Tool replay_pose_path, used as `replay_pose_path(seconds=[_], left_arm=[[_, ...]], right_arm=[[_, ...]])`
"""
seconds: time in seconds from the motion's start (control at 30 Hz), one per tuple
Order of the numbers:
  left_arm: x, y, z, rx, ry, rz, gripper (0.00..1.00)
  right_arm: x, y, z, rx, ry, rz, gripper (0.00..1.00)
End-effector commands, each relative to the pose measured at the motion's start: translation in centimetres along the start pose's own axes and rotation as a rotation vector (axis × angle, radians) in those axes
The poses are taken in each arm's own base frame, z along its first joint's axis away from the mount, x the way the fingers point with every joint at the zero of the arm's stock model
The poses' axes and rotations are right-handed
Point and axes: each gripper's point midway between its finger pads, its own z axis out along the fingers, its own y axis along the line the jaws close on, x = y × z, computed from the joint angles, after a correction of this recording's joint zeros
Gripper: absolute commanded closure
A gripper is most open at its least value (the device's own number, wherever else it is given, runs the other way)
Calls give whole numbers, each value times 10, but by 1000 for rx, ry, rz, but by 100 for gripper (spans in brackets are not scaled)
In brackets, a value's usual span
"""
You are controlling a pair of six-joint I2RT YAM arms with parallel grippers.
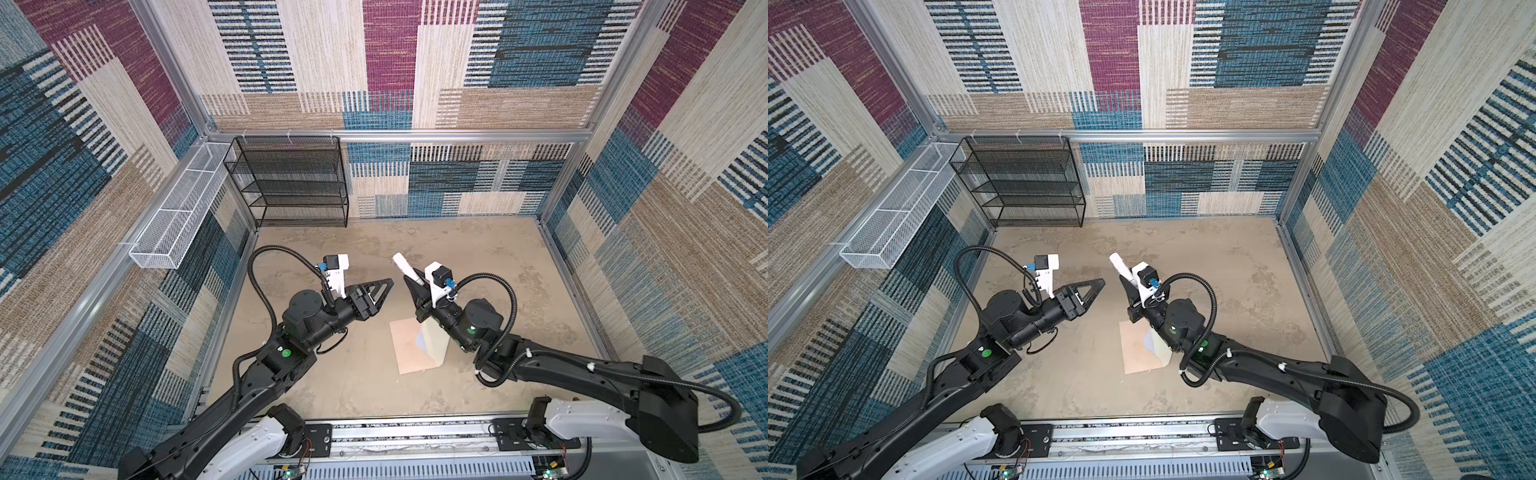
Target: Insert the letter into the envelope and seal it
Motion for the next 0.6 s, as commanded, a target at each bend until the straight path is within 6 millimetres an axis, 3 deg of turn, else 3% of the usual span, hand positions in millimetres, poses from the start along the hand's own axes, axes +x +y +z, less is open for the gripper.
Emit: replay_pose_path(seconds=[0.0,0.1,0.2,0.37,0.57], left_arm=[[15,34,-17,-182,70,145,32],[26,50,-28,-278,149,191,34],[47,73,-29,-359,258,194,39],[96,109,-11,-405,460,114,52],[139,132,11,-369,581,-10,68]], right_arm=[[13,-26,-13,78,167,44,85],[16,-40,-21,107,308,55,85],[29,-36,-27,87,490,49,83],[71,-16,-35,33,834,124,81],[114,4,-55,2,1160,242,81]])
